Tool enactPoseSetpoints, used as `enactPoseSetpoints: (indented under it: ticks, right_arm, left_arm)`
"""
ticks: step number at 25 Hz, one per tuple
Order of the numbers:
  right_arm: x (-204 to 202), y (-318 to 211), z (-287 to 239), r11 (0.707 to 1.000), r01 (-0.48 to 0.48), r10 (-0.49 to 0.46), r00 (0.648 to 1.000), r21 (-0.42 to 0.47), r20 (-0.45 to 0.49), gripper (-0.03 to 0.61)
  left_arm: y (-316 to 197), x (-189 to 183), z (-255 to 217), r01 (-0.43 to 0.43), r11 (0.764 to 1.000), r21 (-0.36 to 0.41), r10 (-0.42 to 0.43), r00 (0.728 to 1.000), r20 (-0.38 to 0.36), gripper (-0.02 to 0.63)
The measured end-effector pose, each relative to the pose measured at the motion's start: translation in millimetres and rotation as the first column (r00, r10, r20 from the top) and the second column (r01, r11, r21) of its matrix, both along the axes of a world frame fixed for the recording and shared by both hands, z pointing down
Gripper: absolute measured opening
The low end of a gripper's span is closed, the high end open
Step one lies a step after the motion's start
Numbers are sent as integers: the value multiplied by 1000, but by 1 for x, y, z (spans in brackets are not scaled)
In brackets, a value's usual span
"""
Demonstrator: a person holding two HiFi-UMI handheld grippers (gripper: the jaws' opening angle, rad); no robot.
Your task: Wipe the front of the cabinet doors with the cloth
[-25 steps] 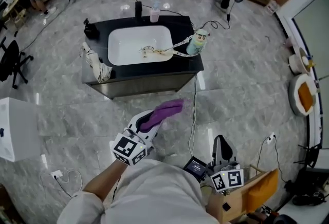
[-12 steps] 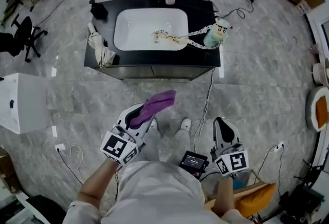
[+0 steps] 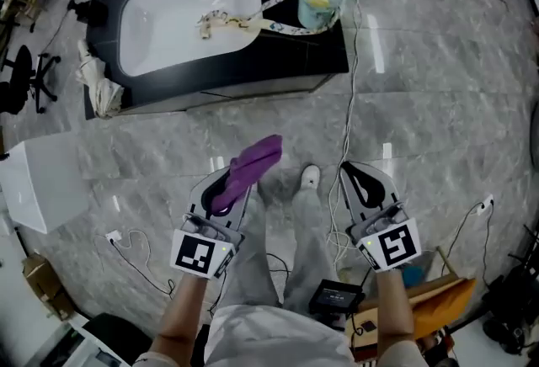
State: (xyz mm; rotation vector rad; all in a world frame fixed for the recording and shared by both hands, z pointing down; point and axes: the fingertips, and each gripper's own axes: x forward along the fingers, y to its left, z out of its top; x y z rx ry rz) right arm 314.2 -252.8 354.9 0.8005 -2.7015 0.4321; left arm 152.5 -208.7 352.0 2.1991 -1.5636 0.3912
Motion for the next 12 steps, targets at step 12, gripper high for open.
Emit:
enactPoseSetpoints:
  ticks: [12]
  right_arm:
    - [39, -9, 155, 986, -102, 111, 992, -133, 60, 28]
  left_arm:
    - [-124, 95, 158, -157, 988, -15, 156, 987, -32, 94]
